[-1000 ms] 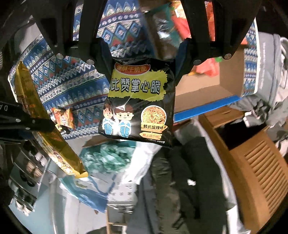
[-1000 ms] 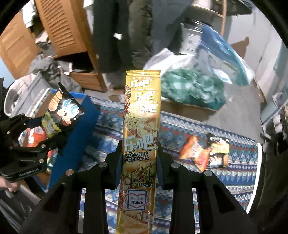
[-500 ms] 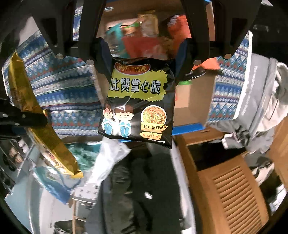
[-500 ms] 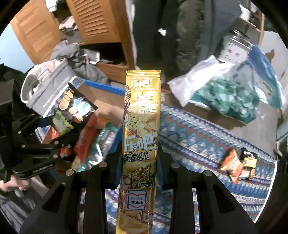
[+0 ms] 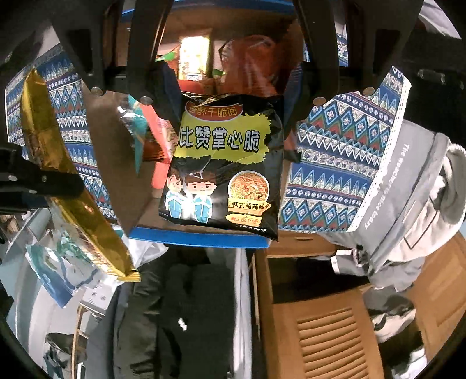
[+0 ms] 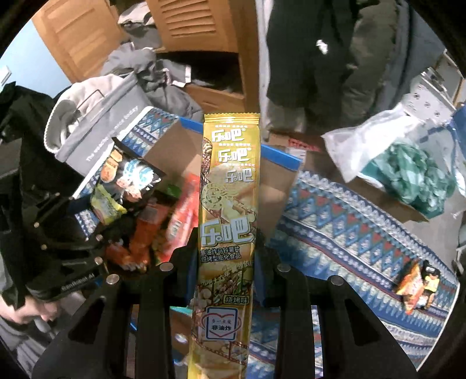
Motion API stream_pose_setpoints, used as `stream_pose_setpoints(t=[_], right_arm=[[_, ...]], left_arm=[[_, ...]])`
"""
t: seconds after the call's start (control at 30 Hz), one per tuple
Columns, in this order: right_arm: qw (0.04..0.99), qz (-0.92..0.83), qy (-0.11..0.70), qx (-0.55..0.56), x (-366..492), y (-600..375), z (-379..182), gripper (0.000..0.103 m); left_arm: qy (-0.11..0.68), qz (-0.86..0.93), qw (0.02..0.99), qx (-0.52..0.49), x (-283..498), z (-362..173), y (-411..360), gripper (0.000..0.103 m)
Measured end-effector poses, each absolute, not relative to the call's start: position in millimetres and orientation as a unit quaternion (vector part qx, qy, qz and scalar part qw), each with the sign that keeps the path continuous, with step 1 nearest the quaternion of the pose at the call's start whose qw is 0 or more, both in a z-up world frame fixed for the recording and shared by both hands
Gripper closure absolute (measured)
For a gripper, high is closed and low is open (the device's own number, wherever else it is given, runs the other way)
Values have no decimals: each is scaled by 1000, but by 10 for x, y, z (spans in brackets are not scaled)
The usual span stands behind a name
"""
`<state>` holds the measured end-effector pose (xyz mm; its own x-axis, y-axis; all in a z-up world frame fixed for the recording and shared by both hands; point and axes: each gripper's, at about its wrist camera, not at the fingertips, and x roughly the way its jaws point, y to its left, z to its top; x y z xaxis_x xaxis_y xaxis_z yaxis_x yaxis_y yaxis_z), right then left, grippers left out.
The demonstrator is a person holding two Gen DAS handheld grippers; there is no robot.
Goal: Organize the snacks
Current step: 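Carry the gold stick bag and black bag over the box, then open both tools to drop the gold stick bag and black bag into the box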
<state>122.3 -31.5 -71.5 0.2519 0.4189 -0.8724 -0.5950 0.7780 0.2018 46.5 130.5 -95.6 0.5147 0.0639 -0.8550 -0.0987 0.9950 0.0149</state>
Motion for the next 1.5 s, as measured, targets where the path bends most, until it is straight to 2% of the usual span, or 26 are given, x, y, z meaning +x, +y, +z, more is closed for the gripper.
stream_pose_setpoints(t=[0.33, 0.47, 0.63, 0.73, 0.8, 0.87, 1.07, 1.5], right_arm=[[765, 335, 545, -68, 1263, -1, -909, 73], [759, 339, 552, -66, 1270, 47, -961, 67], [766, 340, 542, -66, 1271, 16, -879, 67], [774, 334, 532, -77, 1259, -22, -818, 59], [780, 329, 525, -85, 1241, -55, -786, 47], [786, 324, 518, -94, 1215, -109, -759, 42], [794, 316, 505, -123, 1124, -276, -714, 32], [800, 289, 498, -170, 947, -799, -751, 29]], left_arm=[[493, 45, 868, -31, 428, -1012, 1419, 41], [496, 52, 866, -37, 420, -1035, 1456, 41], [494, 63, 867, -32, 414, -1013, 1464, 36], [482, 69, 873, -18, 395, -958, 1428, 31], [472, 70, 879, -10, 371, -907, 1387, 29], [467, 69, 881, -8, 358, -874, 1366, 26], [462, 50, 885, -15, 346, -787, 1227, 26], [465, 11, 885, 5, 377, -718, 729, 25]])
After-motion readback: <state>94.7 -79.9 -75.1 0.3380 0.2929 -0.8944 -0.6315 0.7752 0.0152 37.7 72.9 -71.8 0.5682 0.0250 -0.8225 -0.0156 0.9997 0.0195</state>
